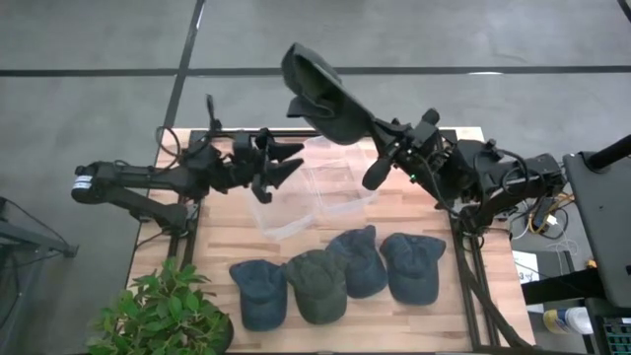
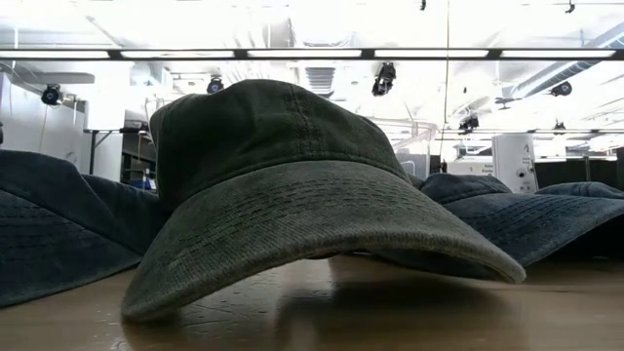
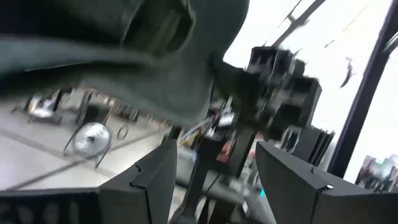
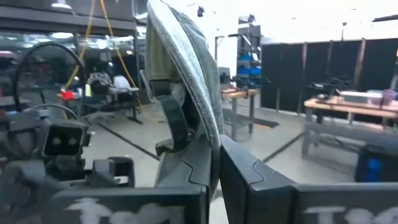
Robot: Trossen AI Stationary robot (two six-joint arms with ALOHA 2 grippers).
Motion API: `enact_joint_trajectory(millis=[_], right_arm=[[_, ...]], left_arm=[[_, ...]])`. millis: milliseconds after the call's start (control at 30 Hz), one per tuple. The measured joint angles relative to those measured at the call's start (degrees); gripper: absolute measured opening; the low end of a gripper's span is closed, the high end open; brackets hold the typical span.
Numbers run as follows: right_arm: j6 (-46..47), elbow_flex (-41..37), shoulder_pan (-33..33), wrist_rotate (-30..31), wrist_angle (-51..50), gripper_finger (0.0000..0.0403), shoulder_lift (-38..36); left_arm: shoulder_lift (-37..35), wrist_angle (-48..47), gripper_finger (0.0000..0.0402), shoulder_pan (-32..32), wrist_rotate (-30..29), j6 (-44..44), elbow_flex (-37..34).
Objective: Pick & Place hat
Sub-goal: Put the left dark green cap into the right transparent bin
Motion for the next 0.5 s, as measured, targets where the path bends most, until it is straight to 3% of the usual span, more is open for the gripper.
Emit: enact_joint_trajectory(millis=[200, 500], right_arm=[[-3.4, 0.0, 0.0, -4.1, 7.6, 0.0012, 2.0], [-1.2, 0.0, -0.2, -7.5, 7.9, 0.0012, 4.1]], left_arm=[[0.1, 0.4, 0.0211, 0.1, -1.3, -1.8, 0.0], [0.1, 4.4, 0.0211, 0.2, -2.3, -0.4, 0.0]])
